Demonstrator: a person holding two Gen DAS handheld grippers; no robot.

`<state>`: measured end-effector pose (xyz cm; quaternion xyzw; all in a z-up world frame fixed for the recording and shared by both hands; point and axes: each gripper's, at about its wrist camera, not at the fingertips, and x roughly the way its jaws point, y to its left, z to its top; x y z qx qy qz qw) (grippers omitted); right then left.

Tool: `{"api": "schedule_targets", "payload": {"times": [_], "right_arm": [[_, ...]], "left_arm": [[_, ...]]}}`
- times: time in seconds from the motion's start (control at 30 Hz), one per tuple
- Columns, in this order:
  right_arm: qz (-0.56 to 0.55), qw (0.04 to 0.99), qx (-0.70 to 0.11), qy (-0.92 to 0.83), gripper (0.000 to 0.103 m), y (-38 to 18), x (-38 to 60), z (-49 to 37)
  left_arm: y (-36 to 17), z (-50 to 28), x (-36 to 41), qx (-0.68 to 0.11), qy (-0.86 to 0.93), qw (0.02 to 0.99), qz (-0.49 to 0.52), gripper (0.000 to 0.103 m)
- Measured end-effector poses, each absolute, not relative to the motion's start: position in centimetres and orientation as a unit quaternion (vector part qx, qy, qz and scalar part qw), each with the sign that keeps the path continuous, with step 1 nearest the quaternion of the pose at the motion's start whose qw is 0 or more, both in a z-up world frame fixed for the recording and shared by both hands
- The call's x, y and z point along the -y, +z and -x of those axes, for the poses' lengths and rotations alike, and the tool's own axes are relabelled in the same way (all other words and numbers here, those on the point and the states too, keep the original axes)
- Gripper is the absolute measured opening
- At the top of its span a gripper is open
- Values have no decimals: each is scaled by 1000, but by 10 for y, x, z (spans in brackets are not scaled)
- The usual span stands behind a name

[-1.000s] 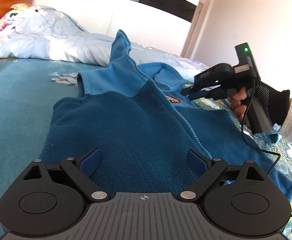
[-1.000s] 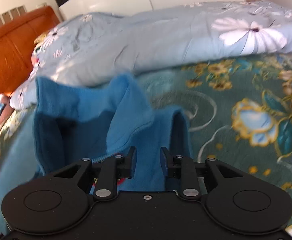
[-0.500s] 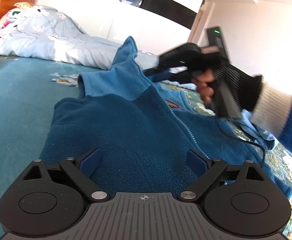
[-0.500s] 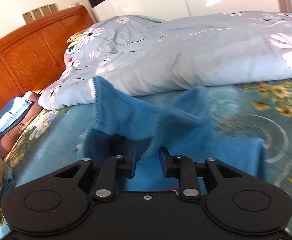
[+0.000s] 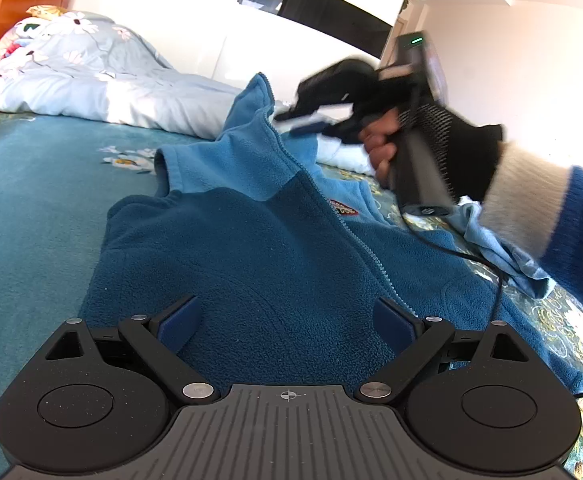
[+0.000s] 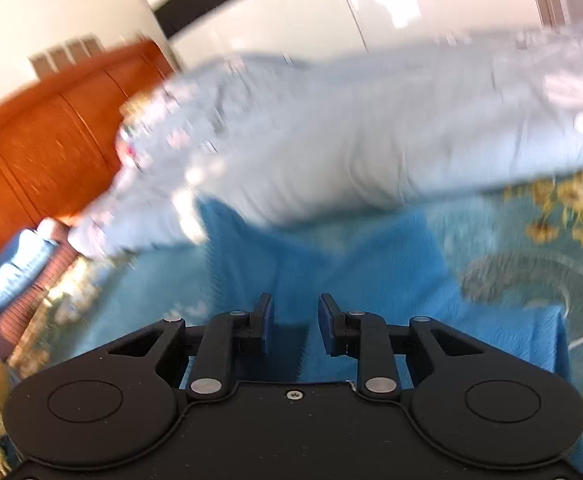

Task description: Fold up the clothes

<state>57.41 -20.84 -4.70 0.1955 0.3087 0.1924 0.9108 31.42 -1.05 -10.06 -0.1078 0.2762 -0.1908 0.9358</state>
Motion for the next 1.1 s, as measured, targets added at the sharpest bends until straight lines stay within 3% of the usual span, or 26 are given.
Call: {"api": "schedule_targets", "payload": {"times": [0.13,0.3,0.43,0.6,0.77,0.87,1.1], "right_arm": [[-231,900,-290,230,35,-38,208,-563],[-221,898,-305,228,36,-44,191,-564],[-206,901,-317,214,12,-50,193,-564],[-195,908,-328,174,10,-63,210,-570],[-224,892,-365,144,14,-81,224,-576],[-259,889,-342,160,17,-68,241,-555],[-199,914,-312,169,22,-29,280,-430]], "left_arm": [[-101,-314,11,-276,-191,936,107,93],[-101,-313,11,-276,-192,936,108,93],[-101,-311,11,-275,-193,935,110,94],[-100,-311,10,-275,-200,934,110,100],[-100,-312,10,-275,-200,934,111,100],[-100,-312,9,-275,-202,933,113,100],[-98,-312,7,-279,-202,931,118,101]]}}
